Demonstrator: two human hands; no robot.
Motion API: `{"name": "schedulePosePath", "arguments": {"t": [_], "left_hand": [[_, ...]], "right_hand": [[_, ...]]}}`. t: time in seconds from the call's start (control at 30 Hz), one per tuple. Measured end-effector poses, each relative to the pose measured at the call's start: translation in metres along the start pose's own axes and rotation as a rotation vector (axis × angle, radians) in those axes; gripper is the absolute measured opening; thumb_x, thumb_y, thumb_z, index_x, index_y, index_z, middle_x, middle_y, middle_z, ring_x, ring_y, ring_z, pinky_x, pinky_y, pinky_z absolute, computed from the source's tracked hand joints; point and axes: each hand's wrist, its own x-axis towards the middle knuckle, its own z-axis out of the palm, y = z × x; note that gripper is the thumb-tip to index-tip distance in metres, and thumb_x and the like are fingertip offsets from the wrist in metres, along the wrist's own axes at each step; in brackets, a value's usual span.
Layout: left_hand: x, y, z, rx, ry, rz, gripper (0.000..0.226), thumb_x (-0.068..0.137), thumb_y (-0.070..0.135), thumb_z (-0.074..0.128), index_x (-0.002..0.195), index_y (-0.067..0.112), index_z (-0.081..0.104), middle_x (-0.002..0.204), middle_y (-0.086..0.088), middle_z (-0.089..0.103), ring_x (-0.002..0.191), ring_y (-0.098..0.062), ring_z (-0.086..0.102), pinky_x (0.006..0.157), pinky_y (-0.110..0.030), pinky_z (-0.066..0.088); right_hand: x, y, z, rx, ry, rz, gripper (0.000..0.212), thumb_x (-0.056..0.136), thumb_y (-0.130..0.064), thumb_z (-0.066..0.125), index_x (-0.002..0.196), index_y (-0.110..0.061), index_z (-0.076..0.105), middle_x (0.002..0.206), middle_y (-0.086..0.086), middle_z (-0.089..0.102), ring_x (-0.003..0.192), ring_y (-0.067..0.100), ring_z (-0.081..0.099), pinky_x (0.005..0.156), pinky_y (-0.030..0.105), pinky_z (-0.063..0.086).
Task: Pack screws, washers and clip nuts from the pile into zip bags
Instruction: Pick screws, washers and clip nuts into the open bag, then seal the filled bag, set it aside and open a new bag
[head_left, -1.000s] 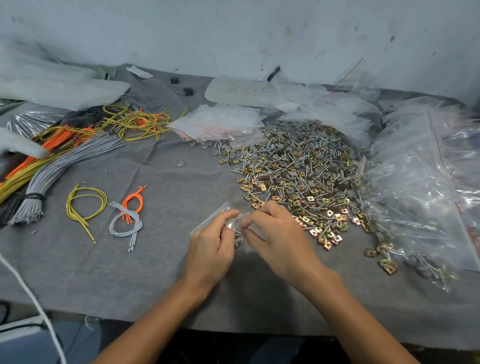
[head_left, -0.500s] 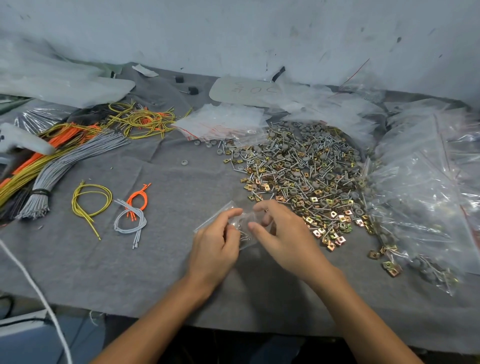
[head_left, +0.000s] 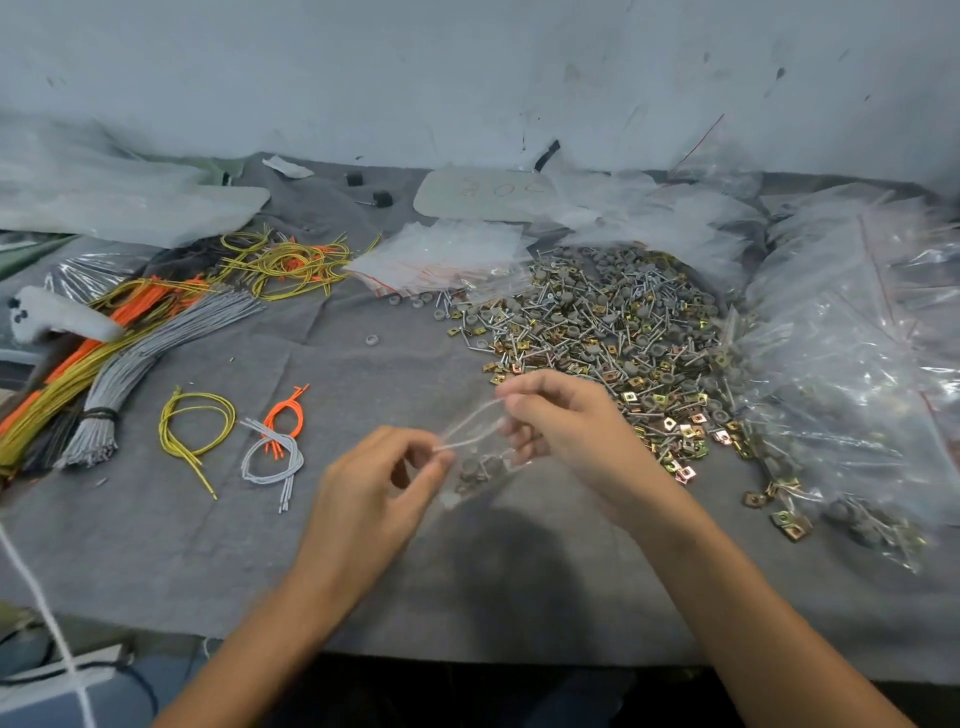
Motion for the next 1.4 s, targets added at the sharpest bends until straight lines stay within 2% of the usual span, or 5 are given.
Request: {"name": "schedulePosePath", "arguments": {"t": [0.17, 0.47, 0.7, 0.87, 1.4], "left_hand": [[0.029, 0.021, -0.037, -0.252, 0.016, -0.123, 0.009, 0.088, 0.036, 0.065, 0.089, 0.03, 0.071, 0.08, 0.015, 0.068, 0.065, -0.002, 0.058, 0.059, -0.019, 0.045], [0.041, 0.057, -0.061, -0.346, -0.049, -0.088, 0.016, 0.086, 0.033, 0.064, 0.096, 0.024, 0.073, 0.077, -0.005, 0.066, 0.061, -0.005, 0.053, 0.055, -0.033, 0.045], [0.037, 0.059, -0.058, -0.306, -0.043, -0.068, 0.013, 0.085, 0.036, 0.065, 0.089, 0.026, 0.072, 0.075, 0.01, 0.063, 0.061, -0.003, 0.05, 0.055, -0.031, 0.045], [0.036, 0.06, -0.054, -0.31, -0.077, -0.064, 0.009, 0.086, 0.035, 0.066, 0.089, 0.029, 0.071, 0.08, 0.004, 0.067, 0.065, -0.012, 0.056, 0.057, -0.033, 0.047], [0.029, 0.07, -0.054, -0.148, -0.125, 0.159, 0.01, 0.092, 0.041, 0.063, 0.093, 0.034, 0.071, 0.078, 0.007, 0.064, 0.065, -0.015, 0.057, 0.058, -0.027, 0.044]], "right_hand": [[-0.01, -0.029, -0.004, 0.144, -0.145, -0.059, 0.026, 0.087, -0.002, 0.071, 0.113, -0.006, 0.067, 0.09, 0.012, 0.07, 0.076, 0.016, 0.064, 0.069, 0.025, 0.056], [-0.03, -0.049, -0.004, -0.19, 0.061, -0.278, 0.008, 0.096, -0.01, 0.067, 0.096, -0.01, 0.075, 0.062, 0.001, 0.056, 0.055, 0.01, 0.049, 0.048, 0.025, 0.044], [-0.041, -0.057, -0.008, -0.529, 0.059, -0.347, 0.007, 0.089, -0.032, 0.074, 0.095, -0.034, 0.075, 0.099, -0.009, 0.055, 0.08, 0.002, 0.054, 0.075, 0.022, 0.044], [-0.046, -0.061, 0.007, -0.687, -0.005, -0.448, 0.008, 0.088, -0.032, 0.075, 0.097, -0.031, 0.074, 0.097, -0.015, 0.063, 0.102, 0.005, 0.059, 0.091, 0.03, 0.047], [-0.062, -0.058, 0.022, -0.877, 0.167, -0.701, 0.006, 0.085, -0.022, 0.072, 0.083, -0.017, 0.069, 0.082, -0.006, 0.064, 0.082, 0.018, 0.06, 0.08, 0.042, 0.048]]}}
